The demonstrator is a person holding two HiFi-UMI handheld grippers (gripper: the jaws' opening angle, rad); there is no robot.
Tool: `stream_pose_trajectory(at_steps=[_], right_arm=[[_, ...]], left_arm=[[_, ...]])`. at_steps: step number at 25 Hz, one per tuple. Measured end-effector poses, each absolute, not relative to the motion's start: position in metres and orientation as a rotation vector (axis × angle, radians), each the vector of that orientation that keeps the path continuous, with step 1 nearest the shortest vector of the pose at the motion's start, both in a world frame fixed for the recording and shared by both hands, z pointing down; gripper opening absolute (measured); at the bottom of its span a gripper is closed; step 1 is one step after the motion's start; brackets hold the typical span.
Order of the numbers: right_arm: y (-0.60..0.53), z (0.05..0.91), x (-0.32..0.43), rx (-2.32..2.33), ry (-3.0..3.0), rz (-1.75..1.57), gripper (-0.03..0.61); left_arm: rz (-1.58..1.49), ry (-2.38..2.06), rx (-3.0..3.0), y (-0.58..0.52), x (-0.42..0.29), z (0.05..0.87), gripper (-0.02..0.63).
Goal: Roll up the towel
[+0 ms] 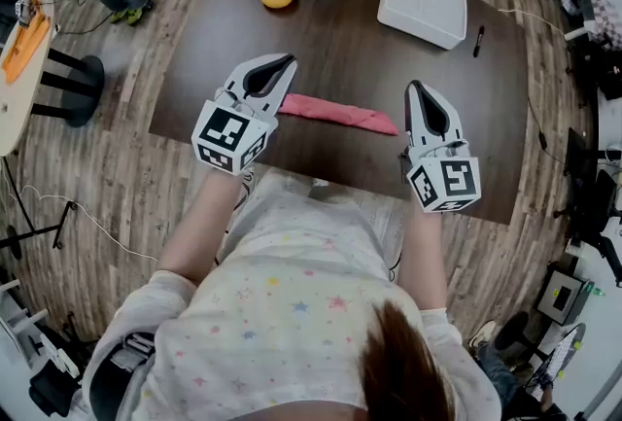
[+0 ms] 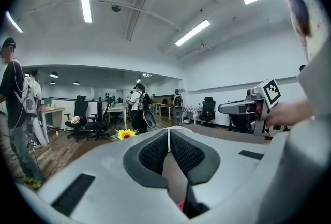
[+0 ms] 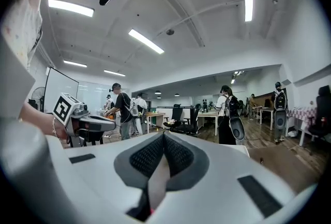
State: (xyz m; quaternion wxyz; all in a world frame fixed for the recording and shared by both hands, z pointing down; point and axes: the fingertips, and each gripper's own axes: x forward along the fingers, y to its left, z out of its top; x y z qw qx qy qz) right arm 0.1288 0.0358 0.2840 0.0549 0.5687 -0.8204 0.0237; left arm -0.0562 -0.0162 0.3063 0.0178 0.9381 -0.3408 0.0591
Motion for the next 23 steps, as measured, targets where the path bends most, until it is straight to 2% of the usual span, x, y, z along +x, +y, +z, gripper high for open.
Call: stream_pose_trajectory(at_steps=[23], right_arm=[[0.034,0.28,0.139,1.771,-2.485,0.078,0.0]], left_arm=[[0.205,-1.051,2.903,-0.016,-0.054,0.308,0.012]])
